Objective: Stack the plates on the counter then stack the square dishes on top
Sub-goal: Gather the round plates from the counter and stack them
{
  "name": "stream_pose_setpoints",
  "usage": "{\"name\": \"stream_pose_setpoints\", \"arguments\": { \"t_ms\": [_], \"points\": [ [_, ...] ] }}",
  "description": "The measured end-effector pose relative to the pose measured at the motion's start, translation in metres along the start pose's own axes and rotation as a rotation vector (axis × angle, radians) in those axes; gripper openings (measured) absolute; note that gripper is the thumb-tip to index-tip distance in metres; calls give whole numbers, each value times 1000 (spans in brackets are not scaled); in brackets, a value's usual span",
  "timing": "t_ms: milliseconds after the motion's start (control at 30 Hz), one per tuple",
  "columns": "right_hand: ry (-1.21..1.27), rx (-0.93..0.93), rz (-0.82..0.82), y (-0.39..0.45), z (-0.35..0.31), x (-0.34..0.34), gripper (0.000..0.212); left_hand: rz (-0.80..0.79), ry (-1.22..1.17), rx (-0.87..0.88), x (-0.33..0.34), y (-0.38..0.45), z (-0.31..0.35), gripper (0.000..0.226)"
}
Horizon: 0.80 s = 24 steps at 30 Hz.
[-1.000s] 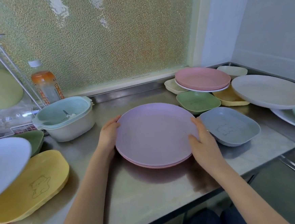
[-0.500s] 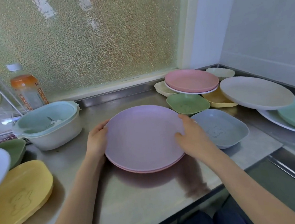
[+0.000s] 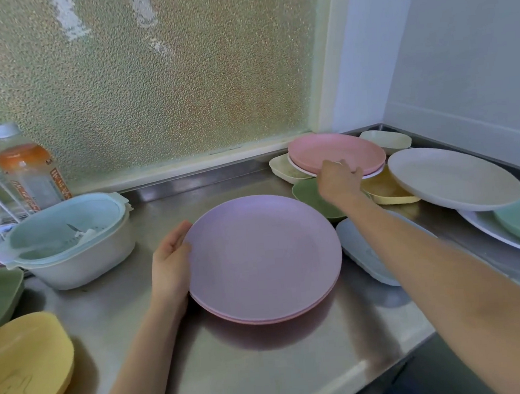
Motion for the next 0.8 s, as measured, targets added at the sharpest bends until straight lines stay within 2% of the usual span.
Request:
{"name": "stream_pose_setpoints", "arguments": {
  "t_ms": [133,267,433,500,633,800],
  "points": [
    [-71,-45,130,9,-2,8,19,5,34,58,-1,8,-3,55],
    [12,-77,208,13,-2,7,12,-1,65,98,0,4,1,56],
    [109,-99,256,12,2,0,22,27,204,186,1,0,8,61],
    [71,-149,352,6,3,-2,28,34,233,187,0,2,7,62],
    [81,-263,517,-14,-3,-9,24,45,235,199,1,3,7,60],
    [353,-496,515,-65,-29,-26,14,31,276,247,2,0,7,62]
  ]
}}
Point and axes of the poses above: each hand's wrist, its own y-axis towards the middle knuckle, its own x-axis out of the palm, z = x × y, the point moved 2 cm from there along y, towards the middle knuckle, and after that the axes turned 6 degrees about y, right-handed, at the moved point
